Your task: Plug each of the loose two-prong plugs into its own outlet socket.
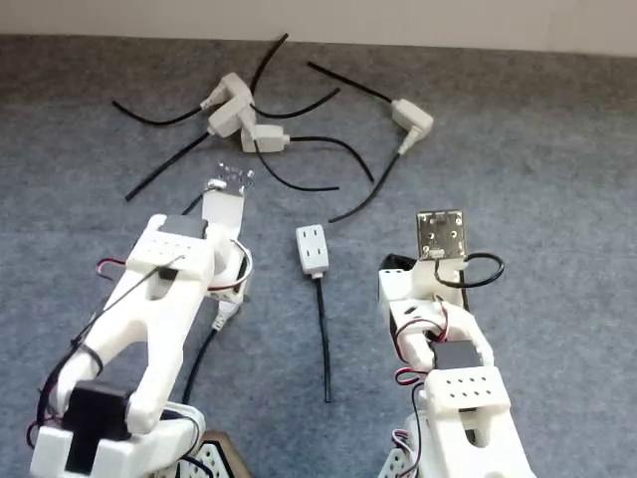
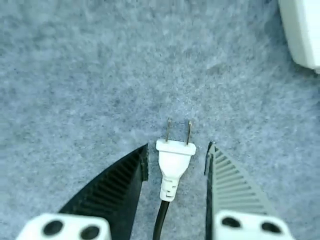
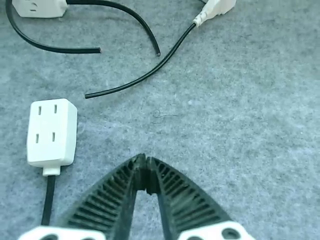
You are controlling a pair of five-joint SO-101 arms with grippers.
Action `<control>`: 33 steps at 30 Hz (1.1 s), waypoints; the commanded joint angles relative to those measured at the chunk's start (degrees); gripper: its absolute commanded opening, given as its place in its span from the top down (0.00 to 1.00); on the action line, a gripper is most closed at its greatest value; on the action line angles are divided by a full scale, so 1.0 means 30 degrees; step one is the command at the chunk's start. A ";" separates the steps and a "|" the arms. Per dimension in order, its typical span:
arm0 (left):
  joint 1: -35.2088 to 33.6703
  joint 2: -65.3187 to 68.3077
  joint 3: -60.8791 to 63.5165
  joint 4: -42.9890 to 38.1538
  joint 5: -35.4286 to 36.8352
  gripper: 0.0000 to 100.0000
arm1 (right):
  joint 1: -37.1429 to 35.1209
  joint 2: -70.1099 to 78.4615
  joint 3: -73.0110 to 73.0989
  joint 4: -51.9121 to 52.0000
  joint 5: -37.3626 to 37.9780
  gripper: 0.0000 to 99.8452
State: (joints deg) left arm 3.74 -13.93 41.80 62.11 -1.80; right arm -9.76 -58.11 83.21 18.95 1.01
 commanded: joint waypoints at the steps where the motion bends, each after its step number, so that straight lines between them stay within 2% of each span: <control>1: 0.0337 -0.0513 0.0484 -0.0557 0.0029 0.80 | -0.0132 -0.0220 -0.0103 -0.0396 -0.0147 0.99; 10: 0.0220 0.2916 -0.0952 -0.0527 -0.0908 0.80 | -0.0132 -0.0220 -0.0103 -0.0396 -0.0176 0.99; 18: 0.0220 0.3531 -0.1187 -0.0527 -0.0908 0.81 | -0.0132 -0.0220 -0.0103 -0.0425 -0.0176 0.99; 20: 0.0220 0.3531 -0.1187 -0.0527 -0.0908 0.86 | -0.0132 -0.0220 -0.0103 -0.0425 -0.0176 0.99; 23: 0.0337 0.3531 -0.1099 -0.0557 -0.0908 0.99 | -0.0132 -0.0220 -0.0103 -0.0425 -0.0176 0.99; 33: 0.0923 0.3297 -0.2154 -0.0117 -0.0967 0.97 | -0.0132 -0.0220 -0.0103 -0.0454 -0.0176 0.99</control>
State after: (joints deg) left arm 4.44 -3.21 39.78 60.79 -4.26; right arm -9.76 -58.11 83.21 18.95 1.01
